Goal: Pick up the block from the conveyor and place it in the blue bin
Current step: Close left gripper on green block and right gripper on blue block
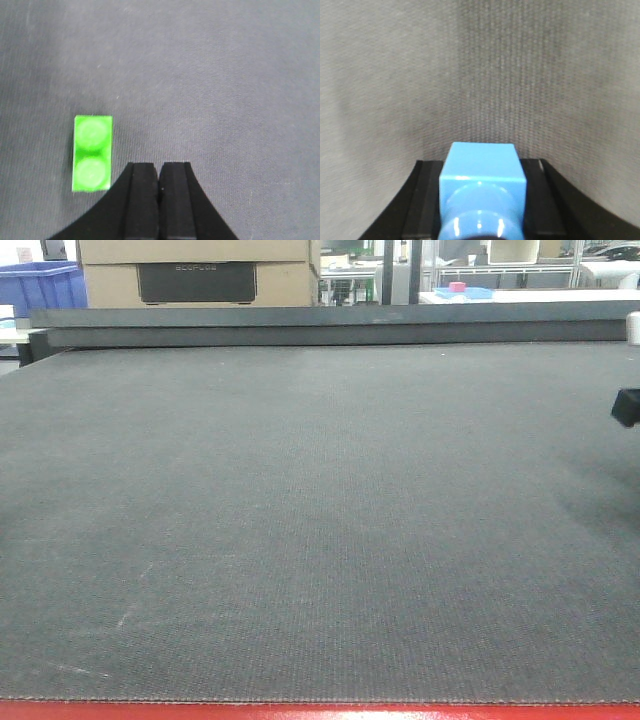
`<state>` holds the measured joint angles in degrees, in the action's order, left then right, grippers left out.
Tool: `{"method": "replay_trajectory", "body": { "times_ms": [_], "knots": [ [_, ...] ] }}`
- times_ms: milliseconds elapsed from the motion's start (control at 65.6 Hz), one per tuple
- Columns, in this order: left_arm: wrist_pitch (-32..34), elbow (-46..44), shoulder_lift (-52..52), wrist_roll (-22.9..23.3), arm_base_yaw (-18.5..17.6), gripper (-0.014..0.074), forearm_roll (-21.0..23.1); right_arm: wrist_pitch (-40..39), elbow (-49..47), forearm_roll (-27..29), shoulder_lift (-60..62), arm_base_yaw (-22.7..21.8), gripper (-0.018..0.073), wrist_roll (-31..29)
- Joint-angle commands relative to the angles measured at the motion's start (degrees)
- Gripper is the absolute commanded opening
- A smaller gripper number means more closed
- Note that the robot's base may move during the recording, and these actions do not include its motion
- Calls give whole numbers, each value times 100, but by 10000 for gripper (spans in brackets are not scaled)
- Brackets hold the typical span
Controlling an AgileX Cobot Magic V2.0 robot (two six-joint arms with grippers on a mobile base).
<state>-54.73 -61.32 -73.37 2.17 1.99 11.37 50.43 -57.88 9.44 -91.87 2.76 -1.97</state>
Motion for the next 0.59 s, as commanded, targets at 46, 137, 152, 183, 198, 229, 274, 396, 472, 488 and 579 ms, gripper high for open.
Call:
{"method": "replay_trajectory", "body": {
  "times_ms": [46,137,152,183,198,229,274,396,472,488,579],
  "knots": [
    [-303,-70,-121,148,10,-111,-354,167,-237,-21,507,37,-158,8],
    [-412,-70,-384,148,10,-111,-536,155,-315,-21,743,118,-158,8],
    [-412,-70,-407,135,10,-111,-546,155,-315,-21,760,120,-158,8],
    [-412,-70,-500,124,10,-111,-545,126,-330,-21,811,143,-158,8],
    [-400,-70,-570,124,10,-108,-545,91,-330,-21,857,154,-159,8],
    [-376,-70,-663,105,10,-99,-545,50,-330,-5,879,180,-159,8],
    [-344,-70,-795,92,10,-56,-549,24,-330,20,907,196,-159,8],
    [-330,-70,-1109,92,10,132,-674,12,-330,128,884,205,-159,8],
    [-330,-70,-1228,92,10,283,-791,12,-330,176,857,205,-159,8],
    [-330,-70,-1249,92,10,311,-788,12,-330,177,848,205,-159,8],
    [-182,-56,-1345,92,10,444,-801,12,-330,177,821,205,-159,8]
  ]
}}
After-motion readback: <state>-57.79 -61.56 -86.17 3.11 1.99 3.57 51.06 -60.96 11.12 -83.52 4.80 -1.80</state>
